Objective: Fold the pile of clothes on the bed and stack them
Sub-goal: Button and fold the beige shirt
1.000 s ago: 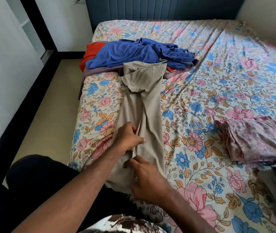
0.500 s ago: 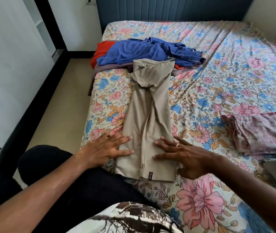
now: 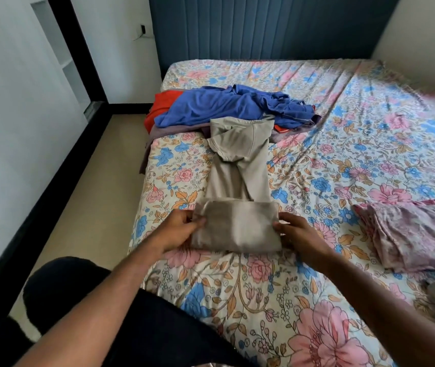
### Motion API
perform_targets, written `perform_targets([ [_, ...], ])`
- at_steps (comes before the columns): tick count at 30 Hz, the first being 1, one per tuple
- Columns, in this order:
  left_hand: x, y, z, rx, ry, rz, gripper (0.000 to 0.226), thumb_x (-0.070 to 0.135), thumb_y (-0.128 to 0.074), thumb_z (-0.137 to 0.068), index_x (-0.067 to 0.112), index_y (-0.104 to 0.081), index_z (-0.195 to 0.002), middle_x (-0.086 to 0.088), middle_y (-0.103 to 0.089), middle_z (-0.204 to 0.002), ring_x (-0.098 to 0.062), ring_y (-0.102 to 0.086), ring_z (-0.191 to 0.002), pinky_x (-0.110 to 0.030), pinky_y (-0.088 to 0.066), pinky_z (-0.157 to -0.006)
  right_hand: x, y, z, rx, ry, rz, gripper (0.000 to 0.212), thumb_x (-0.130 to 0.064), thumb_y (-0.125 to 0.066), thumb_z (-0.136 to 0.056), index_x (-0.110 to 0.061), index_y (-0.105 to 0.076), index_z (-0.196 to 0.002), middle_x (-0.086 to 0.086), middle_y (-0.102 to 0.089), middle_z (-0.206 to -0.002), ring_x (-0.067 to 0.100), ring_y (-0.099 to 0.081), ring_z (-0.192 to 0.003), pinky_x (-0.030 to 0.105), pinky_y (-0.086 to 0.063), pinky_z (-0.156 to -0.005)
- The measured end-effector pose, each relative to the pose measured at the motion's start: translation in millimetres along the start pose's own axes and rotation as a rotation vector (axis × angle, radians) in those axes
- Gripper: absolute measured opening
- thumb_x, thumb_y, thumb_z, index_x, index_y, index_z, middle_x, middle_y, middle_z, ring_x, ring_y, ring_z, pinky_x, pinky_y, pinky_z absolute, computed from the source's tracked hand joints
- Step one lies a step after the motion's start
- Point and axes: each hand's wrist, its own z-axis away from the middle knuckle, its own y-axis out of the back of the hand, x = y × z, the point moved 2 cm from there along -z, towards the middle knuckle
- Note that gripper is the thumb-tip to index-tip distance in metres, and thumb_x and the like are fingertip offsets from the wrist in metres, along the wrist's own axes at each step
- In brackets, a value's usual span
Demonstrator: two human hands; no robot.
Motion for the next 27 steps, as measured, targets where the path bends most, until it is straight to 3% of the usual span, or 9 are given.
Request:
perform_targets([
  [1,-1.9,-2.0,-6.2,0.080,0.044,0.047,0.020,0.029,-0.065,-0.096,0.011,-0.072,-0.104,-0.008,-0.075,-0.099,-0.028,-0.072,-0.097,-0.030,-0.057,-0.072,0.5,3.1,-4.8,0.034,-0.073,-0.108,0.021,-0.013,-0.060,-0.100,-0.007,-0.062,-0.120,0.020,-0.073,-0.111,0.038,-0.070,-0.095,0.046,-0.058,-0.084],
  [3,-10.1,-8.1,-16.5,0.233,0.120,0.191,0.029,0.035,-0.073,-0.089,0.007,-0.073,-0.100,-0.014,-0.076,-0.095,-0.031,-0.073,-0.087,-0.035,-0.057,-0.066,3.7,4.9,-13.4,0.100,-0.134,-0.184,0.033,-0.013,-0.071,-0.091,-0.005,-0.062,-0.121,0.022,-0.070,-0.111,0.038,-0.064,-0.089,0.042,-0.056,-0.080],
  [7,-15.8,-26.8,-23.1,0.441,0.164,0.181,0.030,0.032,-0.073,-0.090,0.003,-0.072,-0.090,-0.011,-0.073,-0.079,-0.022,-0.065,-0.067,-0.031,-0.051,-0.062,15.0,-13.9,-19.0,0.383,-0.083,0.017,0.039,-0.036,-0.082,-0.083,-0.010,-0.067,-0.108,0.013,-0.077,-0.097,0.030,-0.077,-0.080,0.049,-0.064,-0.073],
  [9,-11.8,-36.3,-22.9,0.538,0.150,0.044,0.030,0.039,-0.068,-0.094,0.011,-0.070,-0.084,-0.003,-0.068,-0.070,-0.017,-0.059,-0.059,-0.024,-0.043,-0.057,17.7,-27.9,-22.0,0.558,-0.008,0.147,0.033,-0.042,-0.076,-0.088,-0.014,-0.071,-0.104,0.006,-0.077,-0.097,0.021,-0.075,-0.073,0.041,-0.064,-0.066],
  [11,-9.8,-44.1,-21.1,0.649,0.125,-0.145,0.032,0.044,-0.059,-0.098,0.017,-0.066,-0.084,0.003,-0.065,-0.067,-0.013,-0.056,-0.056,-0.023,-0.036,-0.052,17.1,-39.1,-23.9,0.704,0.030,0.377,0.031,-0.042,-0.063,-0.099,-0.014,-0.072,-0.108,0.002,-0.075,-0.098,0.008,-0.065,-0.068,0.026,-0.054,-0.056],
  [14,-13.4,-50.1,-22.8,0.765,-0.006,-0.319,0.030,0.039,-0.048,-0.104,0.016,-0.066,-0.097,0.006,-0.062,-0.067,-0.012,-0.056,-0.054,-0.023,-0.036,-0.050,16.2,-43.4,-24.0,0.798,0.110,0.542,0.034,-0.041,-0.050,-0.105,-0.014,-0.066,-0.113,0.006,-0.073,-0.099,0.014,-0.063,-0.071,0.030,-0.054,-0.063],
  [19,-10.2,-48.7,-26.8,0.756,-0.168,-0.470,0.033,0.039,-0.045,-0.105,0.017,-0.068,-0.112,0.013,-0.049,-0.057,-0.005,-0.046,-0.044,-0.016,-0.030,-0.042,18.2,-35.5,-21.5,0.827,0.136,0.770,0.029,-0.038,-0.041,-0.108,-0.013,-0.056,-0.103,0.000,-0.061,-0.072,0.019,-0.058,-0.060,0.036,-0.050,-0.057],
  [24,-13.3,-36.1,-38.5,0.661,-0.090,-0.473,0.026,0.036,-0.046,-0.105,0.016,-0.063,-0.107,0.009,-0.056,-0.065,-0.009,-0.054,-0.053,-0.020,-0.039,-0.045,15.7,-30.7,-28.2,0.803,0.023,0.842,0.024,-0.039,-0.044,-0.107,-0.017,-0.050,-0.112,-0.002,-0.057,-0.072,0.022,-0.059,-0.064,0.032,-0.044,-0.060],
  [27,-18.4,-24.6,-30.7,0.670,-0.234,-0.339,0.016,0.030,-0.062,-0.099,0.014,-0.062,-0.100,0.005,-0.066,-0.071,0.000,-0.055,-0.051,-0.013,-0.037,-0.039,15.5,-22.6,-23.4,0.850,0.050,0.829,0.035,-0.053,-0.051,-0.101,-0.020,-0.050,-0.114,0.001,-0.067,-0.081,0.023,-0.064,-0.069,0.035,-0.054,-0.065],
])
